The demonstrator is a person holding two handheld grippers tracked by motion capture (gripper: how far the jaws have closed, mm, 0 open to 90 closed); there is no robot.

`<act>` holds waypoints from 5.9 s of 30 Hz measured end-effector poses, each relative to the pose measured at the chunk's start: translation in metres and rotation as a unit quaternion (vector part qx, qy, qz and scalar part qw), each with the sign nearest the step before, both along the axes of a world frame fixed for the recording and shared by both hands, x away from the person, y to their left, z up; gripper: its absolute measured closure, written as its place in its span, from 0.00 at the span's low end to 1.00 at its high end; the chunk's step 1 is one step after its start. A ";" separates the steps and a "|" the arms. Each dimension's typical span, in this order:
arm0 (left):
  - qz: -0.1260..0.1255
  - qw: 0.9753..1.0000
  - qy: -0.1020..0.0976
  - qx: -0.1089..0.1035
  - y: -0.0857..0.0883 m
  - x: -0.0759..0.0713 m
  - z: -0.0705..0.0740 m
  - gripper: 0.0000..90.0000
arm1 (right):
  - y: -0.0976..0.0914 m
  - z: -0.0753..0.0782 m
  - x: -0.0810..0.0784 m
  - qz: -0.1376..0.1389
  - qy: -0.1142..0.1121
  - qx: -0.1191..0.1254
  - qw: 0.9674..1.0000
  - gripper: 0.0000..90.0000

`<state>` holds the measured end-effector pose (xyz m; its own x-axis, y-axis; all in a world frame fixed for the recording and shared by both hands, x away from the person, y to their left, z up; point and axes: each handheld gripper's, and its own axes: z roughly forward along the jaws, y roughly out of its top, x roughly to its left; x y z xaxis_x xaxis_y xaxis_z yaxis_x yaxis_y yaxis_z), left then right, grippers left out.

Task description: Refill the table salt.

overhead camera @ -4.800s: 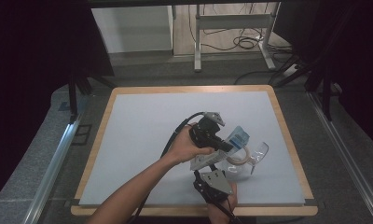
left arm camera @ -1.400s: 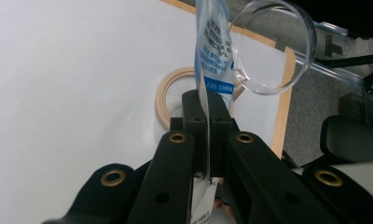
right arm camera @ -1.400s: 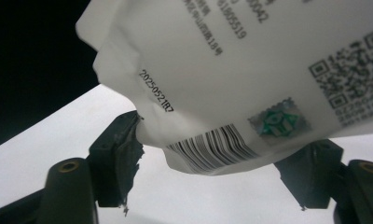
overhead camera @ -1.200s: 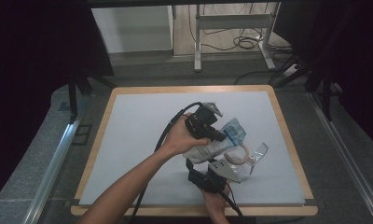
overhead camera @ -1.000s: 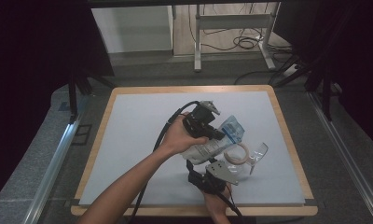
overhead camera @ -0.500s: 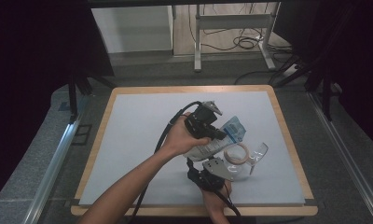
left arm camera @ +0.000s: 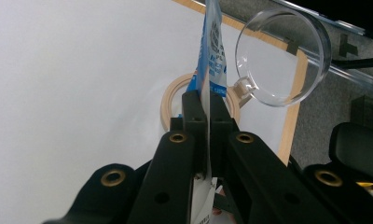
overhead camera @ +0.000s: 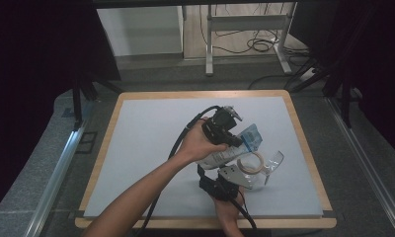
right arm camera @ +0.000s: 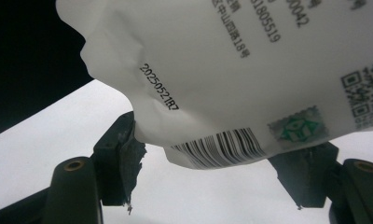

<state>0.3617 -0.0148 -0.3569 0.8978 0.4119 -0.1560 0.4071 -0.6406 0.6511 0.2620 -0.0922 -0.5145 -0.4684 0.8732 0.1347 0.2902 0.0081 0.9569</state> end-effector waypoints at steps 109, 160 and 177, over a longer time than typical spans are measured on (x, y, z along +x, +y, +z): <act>0.011 0.992 -0.025 0.126 -0.045 0.004 0.003 1.00 | 0.008 0.015 0.023 -0.003 -0.017 0.087 0.996 0.40; 0.016 0.989 -0.030 0.141 -0.052 0.003 0.003 1.00 | 0.008 0.020 0.025 0.007 -0.022 0.093 0.995 0.41; 0.014 0.989 -0.032 0.144 -0.056 0.002 0.005 1.00 | 0.006 0.023 0.026 0.006 -0.028 0.098 0.995 0.41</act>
<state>0.3639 -0.0709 -0.3519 0.8898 0.4555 0.0275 0.3913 -0.7927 0.4676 0.2879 -0.0863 -0.4913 -0.4893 0.8273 0.2759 0.2375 -0.1780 0.9549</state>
